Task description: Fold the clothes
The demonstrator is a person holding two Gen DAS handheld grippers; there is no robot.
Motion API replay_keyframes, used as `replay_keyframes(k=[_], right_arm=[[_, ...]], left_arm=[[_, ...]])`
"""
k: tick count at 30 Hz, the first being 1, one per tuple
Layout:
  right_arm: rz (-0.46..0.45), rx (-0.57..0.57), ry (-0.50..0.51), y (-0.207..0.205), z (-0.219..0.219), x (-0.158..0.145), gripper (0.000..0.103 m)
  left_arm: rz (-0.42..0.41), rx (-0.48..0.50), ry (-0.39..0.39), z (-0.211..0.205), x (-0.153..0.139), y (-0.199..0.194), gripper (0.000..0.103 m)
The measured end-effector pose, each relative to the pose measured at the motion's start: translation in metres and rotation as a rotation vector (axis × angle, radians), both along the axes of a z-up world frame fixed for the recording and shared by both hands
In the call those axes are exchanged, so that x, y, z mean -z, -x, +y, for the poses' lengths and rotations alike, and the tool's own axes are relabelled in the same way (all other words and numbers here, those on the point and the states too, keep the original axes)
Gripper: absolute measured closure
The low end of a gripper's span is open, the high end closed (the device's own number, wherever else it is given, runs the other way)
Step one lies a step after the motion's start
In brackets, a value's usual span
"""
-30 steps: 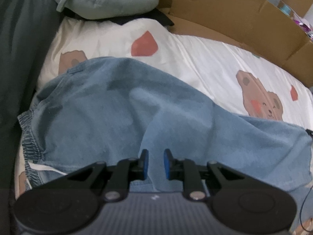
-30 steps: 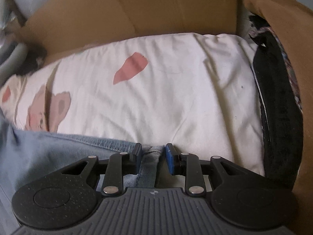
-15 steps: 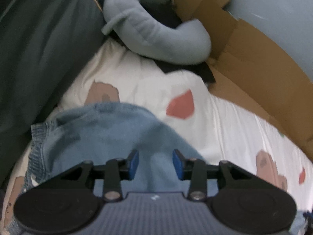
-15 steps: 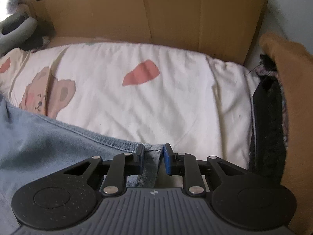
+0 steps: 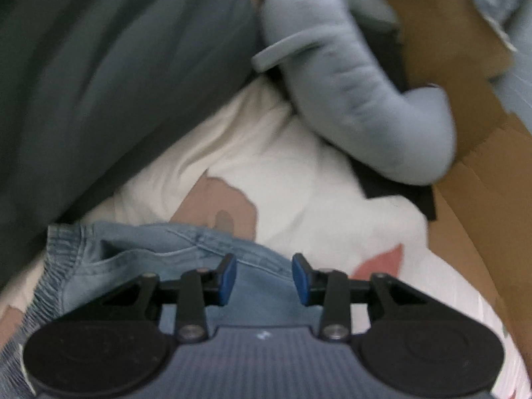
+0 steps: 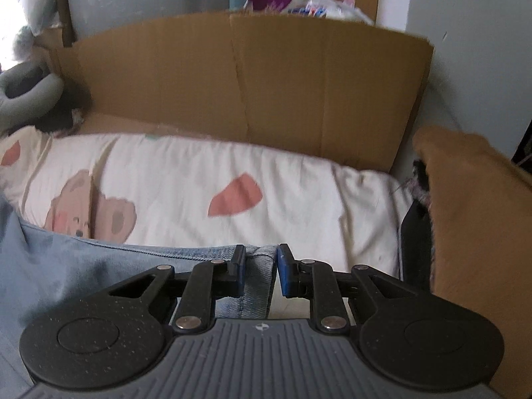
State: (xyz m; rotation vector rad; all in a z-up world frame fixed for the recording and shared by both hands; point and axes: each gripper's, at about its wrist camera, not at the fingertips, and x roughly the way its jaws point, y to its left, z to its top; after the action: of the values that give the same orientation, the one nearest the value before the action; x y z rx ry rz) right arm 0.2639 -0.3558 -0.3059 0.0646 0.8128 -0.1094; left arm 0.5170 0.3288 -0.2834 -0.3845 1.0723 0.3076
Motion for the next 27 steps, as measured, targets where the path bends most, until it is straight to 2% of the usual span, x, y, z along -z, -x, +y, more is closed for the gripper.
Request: replay_keyframes(k=[4,5,7,10,12,14,17,19,21,22,25,27], right_arm=[[-0.018,0.026,0.013,-0.001,-0.002,-0.003,0.084],[-0.019,0.033,0.012,-0.001,-0.003,-0.004,0.084],[-0.022,0.041,0.018,-0.001,-0.004,-0.004,0.084],[-0.028,0.035,0.057,-0.005,-0.001,-0.007,0.084],[-0.04,0.034,0.071,-0.008,-0.001,-0.01,0.084],[-0.05,0.046,0.095,-0.012,-0.003,-0.012,0.084],[-0.071,0.09,0.121,-0.018,-0.008,-0.015,0.084],[-0.079,0.109,0.133,-0.024,-0.009,-0.015,0.084],[-0.083,0.107,0.161,-0.03,-0.006,-0.015,0.084],[-0.086,0.107,0.174,-0.034,-0.004,-0.015,0.084],[-0.088,0.118,0.182,-0.045,-0.004,-0.013,0.084],[-0.086,0.122,0.187,-0.054,-0.004,-0.012,0.084]], left_arm=[[0.002,-0.046,0.062,0.012,0.018,-0.006,0.06],[0.005,-0.051,0.06,0.014,0.022,-0.009,0.056],[0.01,-0.078,0.051,0.018,0.028,-0.014,0.056],[0.022,-0.141,0.08,0.019,0.038,-0.016,0.052],[0.034,-0.136,0.072,0.015,0.041,-0.019,0.047],[0.046,-0.127,0.068,0.014,0.043,-0.019,0.047],[0.078,-0.16,0.095,0.019,0.049,-0.017,0.055],[0.09,-0.166,0.079,0.019,0.048,-0.018,0.059],[0.098,-0.177,0.066,0.019,0.047,-0.018,0.071],[0.099,-0.184,0.065,0.02,0.046,-0.017,0.074],[0.082,-0.2,0.093,0.028,0.04,-0.011,0.086],[0.065,-0.213,0.11,0.034,0.035,-0.007,0.09]])
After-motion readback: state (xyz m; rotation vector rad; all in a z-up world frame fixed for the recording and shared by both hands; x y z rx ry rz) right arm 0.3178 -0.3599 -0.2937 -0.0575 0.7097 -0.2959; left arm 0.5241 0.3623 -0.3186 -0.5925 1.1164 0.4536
